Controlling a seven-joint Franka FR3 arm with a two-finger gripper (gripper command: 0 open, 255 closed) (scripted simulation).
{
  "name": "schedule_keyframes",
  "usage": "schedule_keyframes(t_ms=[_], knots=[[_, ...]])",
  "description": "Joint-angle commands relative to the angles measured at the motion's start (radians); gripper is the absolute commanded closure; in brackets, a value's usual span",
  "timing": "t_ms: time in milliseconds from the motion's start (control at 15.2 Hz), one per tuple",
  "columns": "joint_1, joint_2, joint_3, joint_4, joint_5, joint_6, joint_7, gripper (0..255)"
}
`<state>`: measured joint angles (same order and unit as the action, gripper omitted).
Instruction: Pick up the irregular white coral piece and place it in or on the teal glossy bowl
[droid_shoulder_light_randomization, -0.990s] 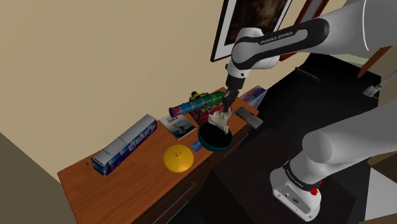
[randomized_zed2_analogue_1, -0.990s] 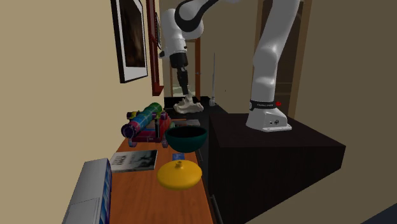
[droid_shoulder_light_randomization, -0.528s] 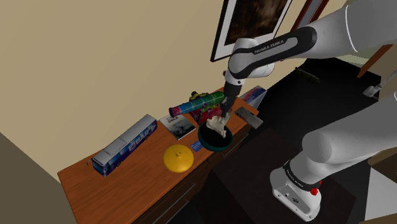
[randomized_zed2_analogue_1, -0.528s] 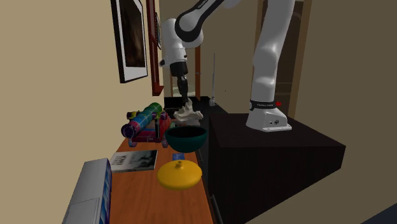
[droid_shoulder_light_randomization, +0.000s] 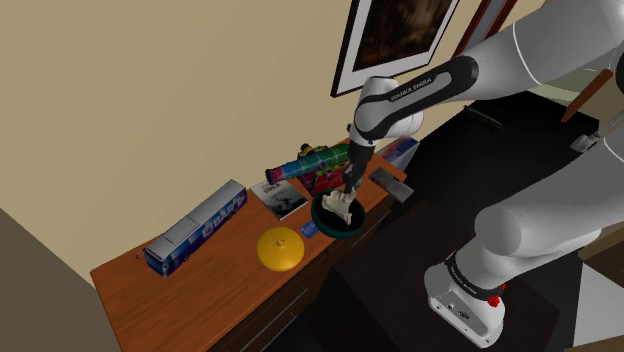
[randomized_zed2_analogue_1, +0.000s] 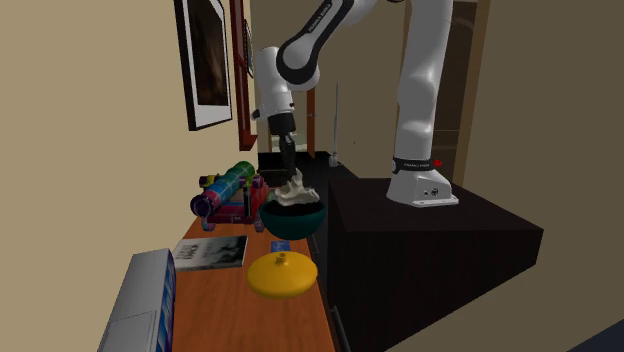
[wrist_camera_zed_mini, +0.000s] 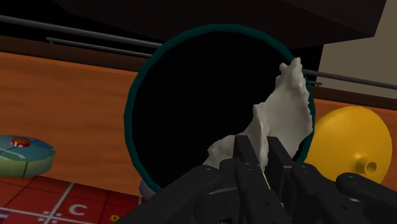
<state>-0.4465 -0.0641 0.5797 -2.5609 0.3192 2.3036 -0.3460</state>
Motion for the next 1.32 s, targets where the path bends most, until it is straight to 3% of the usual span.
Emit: schedule_keyframes(t_ms=[0, 462, 528, 858, 1122, 1254], knots=[[-0.001, 0.019, 0.002, -0.004, -0.007, 0.023, 0.003, 255], [0.0, 0.019, 0.002, -0.004, -0.007, 0.023, 0.003, 255], [0.0, 0.019, 0.002, -0.004, -0.007, 0.023, 0.003, 0], [0.0, 0.019, 0.002, -0.004, -0.007, 0.023, 0.003, 0], [-0.012, -0.076, -0.022, 0.058, 0.006, -0.131, -0.016, 0], [-0.012, -0.076, -0.023, 0.058, 0.006, -0.131, -0.016, 0]])
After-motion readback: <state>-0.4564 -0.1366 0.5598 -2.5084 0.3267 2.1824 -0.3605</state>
